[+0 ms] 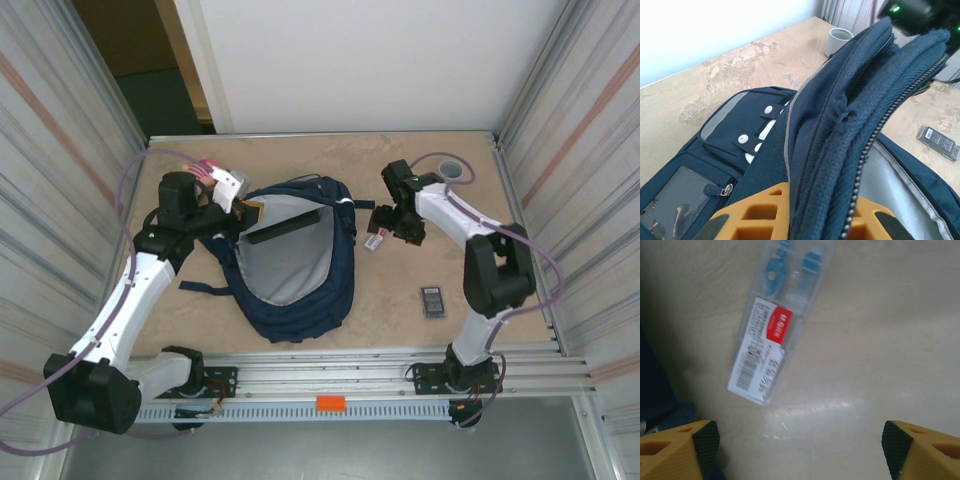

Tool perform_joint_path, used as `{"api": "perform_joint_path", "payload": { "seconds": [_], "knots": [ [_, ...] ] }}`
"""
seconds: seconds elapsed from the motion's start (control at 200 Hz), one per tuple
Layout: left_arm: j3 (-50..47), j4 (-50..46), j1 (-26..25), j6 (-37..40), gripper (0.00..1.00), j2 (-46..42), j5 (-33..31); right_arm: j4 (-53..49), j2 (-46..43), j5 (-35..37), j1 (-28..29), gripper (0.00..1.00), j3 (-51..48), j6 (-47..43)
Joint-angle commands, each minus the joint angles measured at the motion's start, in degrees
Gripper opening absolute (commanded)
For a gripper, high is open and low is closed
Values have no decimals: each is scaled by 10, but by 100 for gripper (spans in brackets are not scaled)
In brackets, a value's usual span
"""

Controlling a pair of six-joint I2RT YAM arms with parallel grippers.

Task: Pack the student bag

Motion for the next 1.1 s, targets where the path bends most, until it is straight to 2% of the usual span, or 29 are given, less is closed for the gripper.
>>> {"api": "perform_joint_path", "payload": {
  "seconds": [0.0,0.316,0.591,0.712,0.807,0.902,1.092],
  "knots": [
    [14,52,5,-7,5,-26,14,-8,45,-8,-1,85,30,18],
    [13,57,5,-8,6,-19,14,43,102,-41,-13,83,48,-7],
    [13,61,5,-13,6,-13,16,45,141,-56,-29,80,79,-16],
    [13,60,6,-12,6,-12,16,29,161,-48,-30,71,94,-23],
    [14,57,6,-11,6,-12,15,0,170,-5,-26,54,104,-30],
    [15,54,5,-10,6,-12,14,-7,159,17,-27,43,94,-35],
    [16,54,6,-13,6,-13,14,30,87,20,-26,37,55,-61]
  ]
}}
